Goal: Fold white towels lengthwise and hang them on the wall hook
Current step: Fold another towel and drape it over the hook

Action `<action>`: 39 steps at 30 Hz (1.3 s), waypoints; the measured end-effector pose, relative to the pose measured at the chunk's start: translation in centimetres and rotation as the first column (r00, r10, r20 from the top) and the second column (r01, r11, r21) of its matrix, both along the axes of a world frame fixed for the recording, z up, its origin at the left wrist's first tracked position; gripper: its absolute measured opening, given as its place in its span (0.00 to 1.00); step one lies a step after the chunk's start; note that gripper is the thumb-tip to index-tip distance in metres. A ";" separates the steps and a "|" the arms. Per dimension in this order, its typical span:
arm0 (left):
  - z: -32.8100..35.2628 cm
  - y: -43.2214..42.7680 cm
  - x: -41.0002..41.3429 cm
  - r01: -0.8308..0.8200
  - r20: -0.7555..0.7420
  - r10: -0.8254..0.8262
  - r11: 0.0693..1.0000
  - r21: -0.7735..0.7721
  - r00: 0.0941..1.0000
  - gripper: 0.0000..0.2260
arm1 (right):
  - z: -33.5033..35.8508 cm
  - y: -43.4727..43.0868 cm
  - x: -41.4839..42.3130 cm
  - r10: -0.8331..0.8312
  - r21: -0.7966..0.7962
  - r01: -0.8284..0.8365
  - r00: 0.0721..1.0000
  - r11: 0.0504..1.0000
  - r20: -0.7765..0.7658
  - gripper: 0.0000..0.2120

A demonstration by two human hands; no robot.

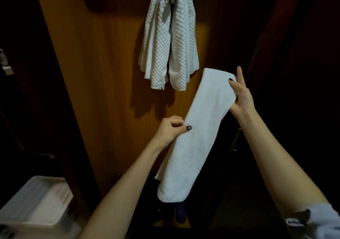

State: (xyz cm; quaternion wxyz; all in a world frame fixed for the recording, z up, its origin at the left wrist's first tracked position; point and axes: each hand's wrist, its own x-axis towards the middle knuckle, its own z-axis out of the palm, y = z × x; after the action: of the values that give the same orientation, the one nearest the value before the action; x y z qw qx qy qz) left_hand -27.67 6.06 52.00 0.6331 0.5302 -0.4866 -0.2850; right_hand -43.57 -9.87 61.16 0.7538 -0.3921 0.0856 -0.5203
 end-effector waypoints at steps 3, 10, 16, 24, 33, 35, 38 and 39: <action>0.5 0.3 0.6 0.035 0.120 -0.031 0.999 -0.033 0.992 0.12 | 0.4 -0.3 -1.4 0.037 0.055 -0.036 0.999 0.998 -0.006 0.31; 3.2 0.5 2.4 -0.002 0.217 0.021 0.996 -0.091 0.976 0.17 | 1.2 -0.3 -3.5 0.120 0.188 -0.128 0.992 0.974 0.049 0.29; 7.6 0.7 5.4 -0.013 0.281 0.032 0.998 -0.069 0.959 0.14 | 2.0 -0.6 -4.6 0.104 0.283 -0.141 0.984 0.949 0.142 0.19; 14.0 1.0 8.3 -0.169 0.477 0.157 0.985 -0.019 0.865 0.16 | 5.2 0.0 -2.4 0.036 0.094 -0.040 0.998 0.995 0.045 0.40; 20.8 -0.8 14.1 -0.287 0.444 0.333 0.943 -0.170 0.832 0.07 | 11.5 -1.2 1.8 -0.418 -0.420 0.322 0.894 0.848 -0.160 0.24; 22.2 -1.5 15.6 -0.305 0.375 0.367 0.927 -0.216 0.851 0.07 | 13.1 -2.0 2.7 -0.468 -0.512 0.327 0.866 0.794 -0.173 0.21; 24.6 -2.2 18.2 -0.235 0.314 0.316 0.934 -0.270 0.895 0.07 | 15.3 -3.0 4.4 -0.528 -0.631 0.303 0.825 0.714 -0.201 0.21; 25.4 -2.5 19.1 -0.202 0.301 0.288 0.937 -0.285 0.909 0.08 | 15.9 -3.3 5.0 -0.564 -0.667 0.309 0.801 0.678 -0.202 0.21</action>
State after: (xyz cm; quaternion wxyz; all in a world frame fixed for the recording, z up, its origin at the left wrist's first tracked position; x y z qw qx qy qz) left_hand -8.58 3.55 77.35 0.6322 0.5452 -0.5487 -0.0446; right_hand -38.54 -13.20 77.09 0.4049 -0.6735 0.1574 -0.5980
